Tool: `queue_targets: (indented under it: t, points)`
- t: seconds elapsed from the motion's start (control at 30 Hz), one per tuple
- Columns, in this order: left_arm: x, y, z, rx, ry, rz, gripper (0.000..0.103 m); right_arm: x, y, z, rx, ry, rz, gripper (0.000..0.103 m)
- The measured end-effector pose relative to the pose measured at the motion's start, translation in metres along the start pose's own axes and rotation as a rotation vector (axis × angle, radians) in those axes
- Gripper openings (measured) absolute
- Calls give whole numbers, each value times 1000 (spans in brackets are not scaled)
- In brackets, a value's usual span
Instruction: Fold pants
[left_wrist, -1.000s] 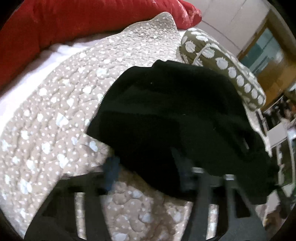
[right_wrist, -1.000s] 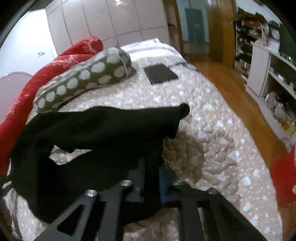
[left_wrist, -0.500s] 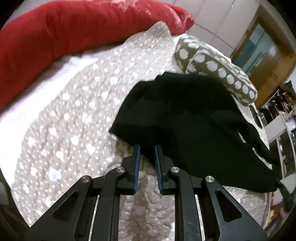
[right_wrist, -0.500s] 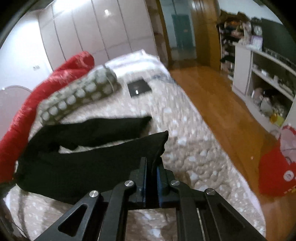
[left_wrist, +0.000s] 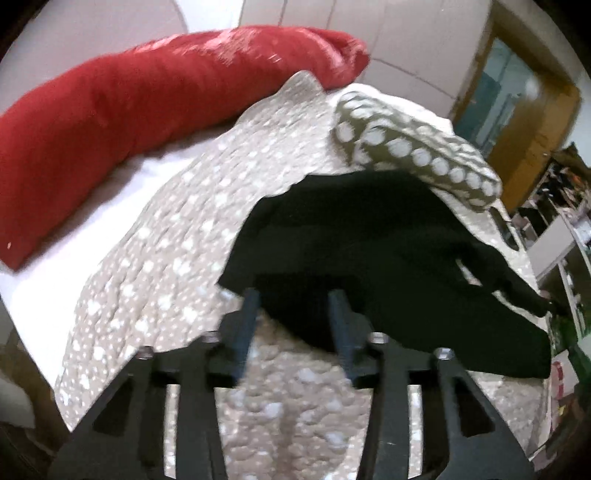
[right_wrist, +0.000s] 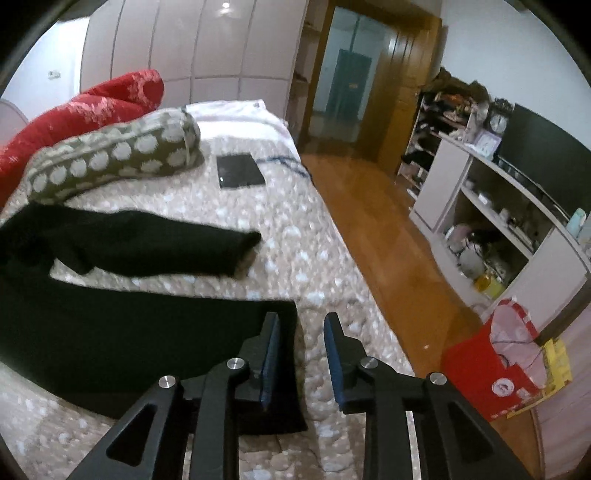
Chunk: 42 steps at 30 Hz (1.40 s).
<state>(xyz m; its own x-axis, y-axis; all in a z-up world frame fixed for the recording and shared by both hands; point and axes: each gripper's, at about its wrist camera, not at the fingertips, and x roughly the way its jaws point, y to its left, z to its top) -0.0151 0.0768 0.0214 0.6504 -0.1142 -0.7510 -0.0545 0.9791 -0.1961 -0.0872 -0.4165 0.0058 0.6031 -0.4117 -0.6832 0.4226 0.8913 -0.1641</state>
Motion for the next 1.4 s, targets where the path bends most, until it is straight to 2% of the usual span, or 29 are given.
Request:
queue_targets:
  t: [0.17, 0.37, 0.53, 0.93, 0.97, 1.03, 1.1, 1.17, 1.3, 1.4]
  points:
    - [8, -21, 2, 48, 10, -18, 49, -17, 10, 11, -8, -39, 53, 29]
    - [32, -40, -3, 96, 57, -29, 49, -16, 29, 10, -31, -33, 109, 31]
    - [54, -40, -7, 98, 104, -13, 49, -7, 51, 4, -72, -2, 141, 32]
    - [72, -40, -8, 108, 123, 14, 49, 11, 83, 7, -107, 33, 210, 32]
    - [72, -40, -7, 111, 117, 16, 49, 13, 86, 10, -109, 35, 232, 33]
    - [70, -38, -3, 103, 98, 18, 49, 16, 99, 20, -112, 34, 332, 35]
    - [69, -35, 1, 89, 83, 17, 49, 21, 117, 35, -112, 39, 452, 46]
    - [72, -29, 7, 72, 84, 27, 49, 27, 142, 58, -133, 33, 568, 48]
    - [80, -15, 21, 35, 80, 39, 49, 40, 210, 107, -282, -41, 655, 52]
    - [92, -5, 30, 14, 89, 52, 49, 58, 262, 139, -391, -47, 792, 58]
